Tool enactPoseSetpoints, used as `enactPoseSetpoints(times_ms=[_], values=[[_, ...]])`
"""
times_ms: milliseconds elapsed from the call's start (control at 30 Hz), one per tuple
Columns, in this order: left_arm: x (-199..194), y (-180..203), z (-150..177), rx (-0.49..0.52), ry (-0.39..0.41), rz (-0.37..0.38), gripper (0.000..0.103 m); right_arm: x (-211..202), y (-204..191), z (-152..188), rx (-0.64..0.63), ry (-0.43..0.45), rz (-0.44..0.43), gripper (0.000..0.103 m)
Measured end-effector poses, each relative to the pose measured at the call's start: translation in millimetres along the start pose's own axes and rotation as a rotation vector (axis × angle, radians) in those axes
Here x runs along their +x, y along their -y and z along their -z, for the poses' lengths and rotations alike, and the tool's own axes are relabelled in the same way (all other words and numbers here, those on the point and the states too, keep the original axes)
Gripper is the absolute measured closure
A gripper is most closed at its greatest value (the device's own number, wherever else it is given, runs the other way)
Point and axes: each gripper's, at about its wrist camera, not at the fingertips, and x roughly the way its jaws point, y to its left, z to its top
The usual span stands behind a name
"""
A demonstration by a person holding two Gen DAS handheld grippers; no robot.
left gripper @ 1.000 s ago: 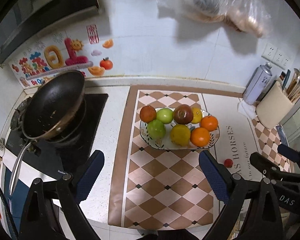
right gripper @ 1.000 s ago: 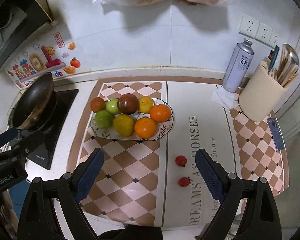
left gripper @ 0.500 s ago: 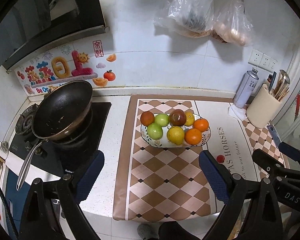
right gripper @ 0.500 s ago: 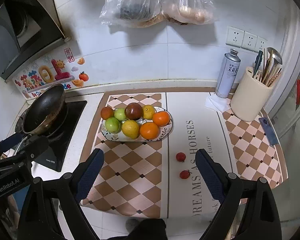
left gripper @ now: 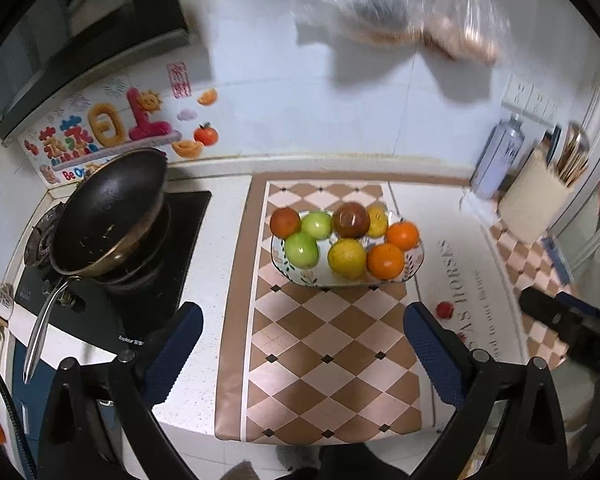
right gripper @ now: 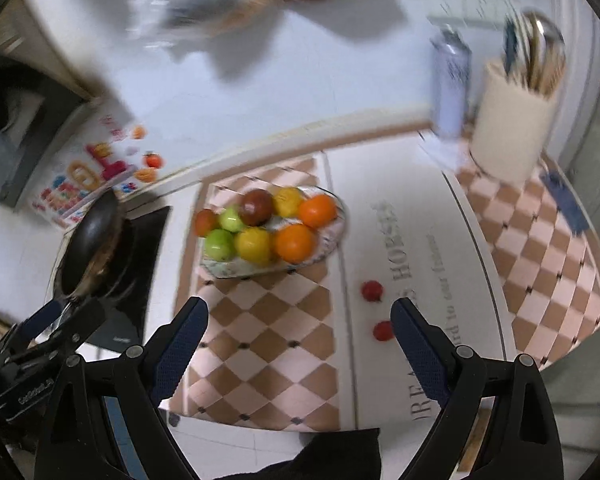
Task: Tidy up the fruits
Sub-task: 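Grasp a red tomato with the right gripper while the left grasps the other tomato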
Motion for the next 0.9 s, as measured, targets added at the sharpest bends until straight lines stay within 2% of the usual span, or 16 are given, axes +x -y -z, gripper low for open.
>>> enactPoseSetpoints(times_ms=[100, 200, 300, 567, 667, 700, 800, 900], values=[[38, 16, 0, 0.033, -0.089, -0.01, 0.0, 44, 34, 0, 0.036, -0.078, 0.06, 0.008], [77, 36, 4, 0.078, -0.18, -0.014, 0.0, 86, 73, 4, 0.119, -0.156, 0.056, 0.009], [110, 58, 11, 0.135, -0.245, -0.033, 0.0, 122, 101, 0, 0.17, -0.21, 0.019, 0.02], [192, 100, 22, 0.216, -0.386, -0.105, 0.0, 201, 92, -15, 0.049, -0.301, -0.025, 0.044], [206, 105, 21, 0.225, -0.408, -0.119, 0.0, 220, 85, -14, 0.025, -0.338, -0.049, 0.058], [209, 106, 21, 0.229, -0.414, -0.121, 0.0, 225, 84, -13, 0.02, -0.35, -0.054, 0.068], [218, 110, 19, 0.23, -0.444, -0.118, 0.001, 221, 85, -11, 0.015, -0.333, -0.056, 0.07], [222, 119, 16, 0.223, -0.468, -0.075, 0.001, 202, 101, -12, 0.078, -0.294, -0.064, 0.07]])
